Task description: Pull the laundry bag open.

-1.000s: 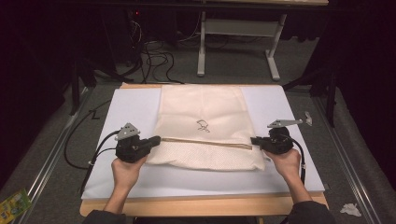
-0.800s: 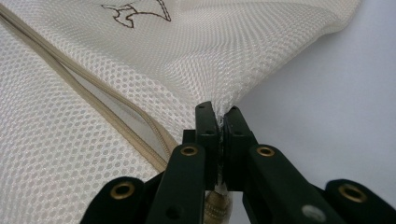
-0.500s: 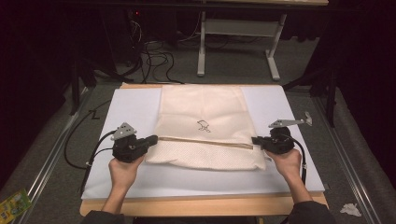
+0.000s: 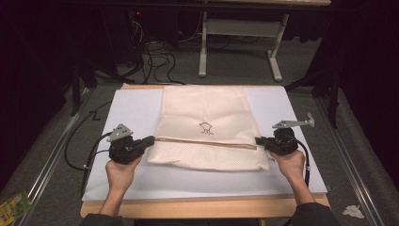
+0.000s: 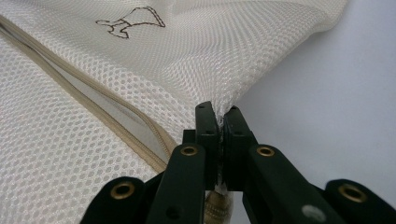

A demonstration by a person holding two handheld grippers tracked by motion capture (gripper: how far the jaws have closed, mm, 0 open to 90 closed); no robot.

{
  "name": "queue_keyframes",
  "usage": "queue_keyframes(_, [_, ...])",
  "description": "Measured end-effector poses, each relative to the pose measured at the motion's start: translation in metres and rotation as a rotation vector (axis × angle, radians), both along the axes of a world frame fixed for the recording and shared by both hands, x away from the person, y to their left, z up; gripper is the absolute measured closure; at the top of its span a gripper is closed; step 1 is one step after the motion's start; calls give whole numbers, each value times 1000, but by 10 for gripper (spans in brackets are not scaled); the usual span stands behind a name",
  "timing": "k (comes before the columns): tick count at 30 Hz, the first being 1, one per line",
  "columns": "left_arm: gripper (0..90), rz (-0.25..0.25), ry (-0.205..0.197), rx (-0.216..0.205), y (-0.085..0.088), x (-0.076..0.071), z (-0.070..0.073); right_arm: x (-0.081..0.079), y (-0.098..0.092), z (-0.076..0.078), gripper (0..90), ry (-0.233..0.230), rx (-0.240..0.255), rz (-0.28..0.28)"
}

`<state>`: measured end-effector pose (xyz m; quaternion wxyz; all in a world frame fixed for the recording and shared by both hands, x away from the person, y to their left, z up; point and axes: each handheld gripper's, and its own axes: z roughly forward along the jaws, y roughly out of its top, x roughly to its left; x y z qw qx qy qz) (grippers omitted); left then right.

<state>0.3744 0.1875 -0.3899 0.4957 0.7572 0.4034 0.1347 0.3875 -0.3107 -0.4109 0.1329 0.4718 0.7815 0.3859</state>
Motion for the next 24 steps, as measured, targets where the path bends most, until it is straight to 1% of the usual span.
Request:
queue_keyframes(3, [873,2,1,1,1,0,0,0,1,0,888,3,1,-2])
queue_keyframes(7, [872,8,-2,8,2,0,0,0,1,0,888,-4,-4,0])
queue_keyframes(8, [873,10,-2,5,3,0,0,0,1,1,888,-6,-12,-4])
queue_keyframes(9, [873,12,-1,2,3,0,0,0,0,1,888,-6,-7,-5])
queue_keyframes(10, [872,14,0,9,4,0,1,0,-2,1,889,-4,-4,-7])
queue_keyframes(11, [873,13,1,12,5,0,1,-1,-2,1,888,-7,-13,-10])
queue_keyframes(13, [873,17,3,14,6,-1,1,-1,-4,1,889,-6,-5,-18])
queue_keyframes(17, [873,24,12,32,5,0,1,-2,-5,1,890,-9,-5,-21])
queue_keyframes(20, [874,34,5,46,4,0,-1,-2,-6,2,890,-20,-14,-28])
queue_keyframes(23, [874,28,10,55,3,1,-2,-3,-10,3,890,-24,-7,-31])
queue_keyframes(24, [873,26,12,61,2,1,-3,-4,-10,3,890,-21,-13,-36])
